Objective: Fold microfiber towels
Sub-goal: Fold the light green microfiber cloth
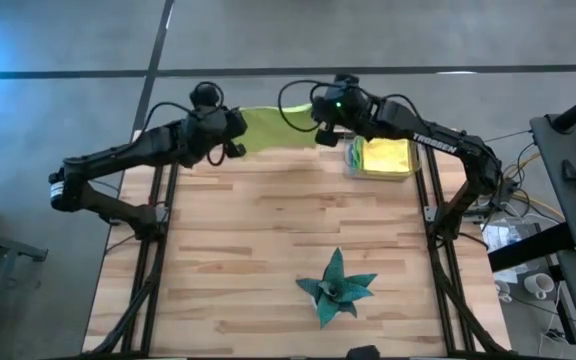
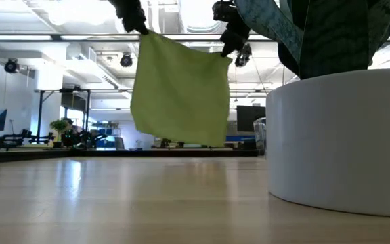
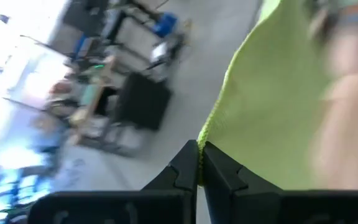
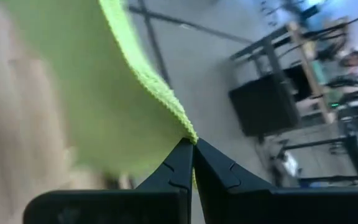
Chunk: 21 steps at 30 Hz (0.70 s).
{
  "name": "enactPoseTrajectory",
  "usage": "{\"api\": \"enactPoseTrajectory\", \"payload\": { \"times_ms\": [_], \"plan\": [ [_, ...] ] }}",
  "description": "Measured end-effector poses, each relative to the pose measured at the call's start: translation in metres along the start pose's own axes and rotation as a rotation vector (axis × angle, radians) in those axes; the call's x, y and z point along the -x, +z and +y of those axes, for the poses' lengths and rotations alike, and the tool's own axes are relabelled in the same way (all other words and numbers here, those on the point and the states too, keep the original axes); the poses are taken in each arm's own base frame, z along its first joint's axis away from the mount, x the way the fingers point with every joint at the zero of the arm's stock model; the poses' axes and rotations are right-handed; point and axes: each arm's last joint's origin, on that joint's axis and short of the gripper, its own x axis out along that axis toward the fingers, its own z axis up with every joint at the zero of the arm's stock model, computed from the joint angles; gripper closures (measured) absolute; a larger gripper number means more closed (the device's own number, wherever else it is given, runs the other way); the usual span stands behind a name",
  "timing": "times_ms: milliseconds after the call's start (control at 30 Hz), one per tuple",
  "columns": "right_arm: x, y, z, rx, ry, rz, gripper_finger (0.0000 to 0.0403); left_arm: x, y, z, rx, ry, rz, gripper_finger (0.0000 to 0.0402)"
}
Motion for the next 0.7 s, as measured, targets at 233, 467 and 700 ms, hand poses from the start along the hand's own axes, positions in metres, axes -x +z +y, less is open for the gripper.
{"api": "enactPoseTrajectory", "payload": {
  "times_ms": [233, 467, 700],
  "plan": [
    [-0.002, -0.019, 0.051, -0.033, 0.371, 0.095, 0.0394, -0.006, -0.030, -0.047, 0.156, -0.391, 0.044, 0.0401],
    [0.018, -0.037, 0.139, 0.074, 0.583, 0.222, 0.0394, 0.009, -0.057, -0.120, 0.125, -0.716, 0.093, 0.0401],
    [0.038, -0.053, 0.199, 0.066, 0.669, 0.261, 0.0394, 0.042, -0.069, -0.191, 0.176, -0.980, 0.020, 0.0401]
  ]
}}
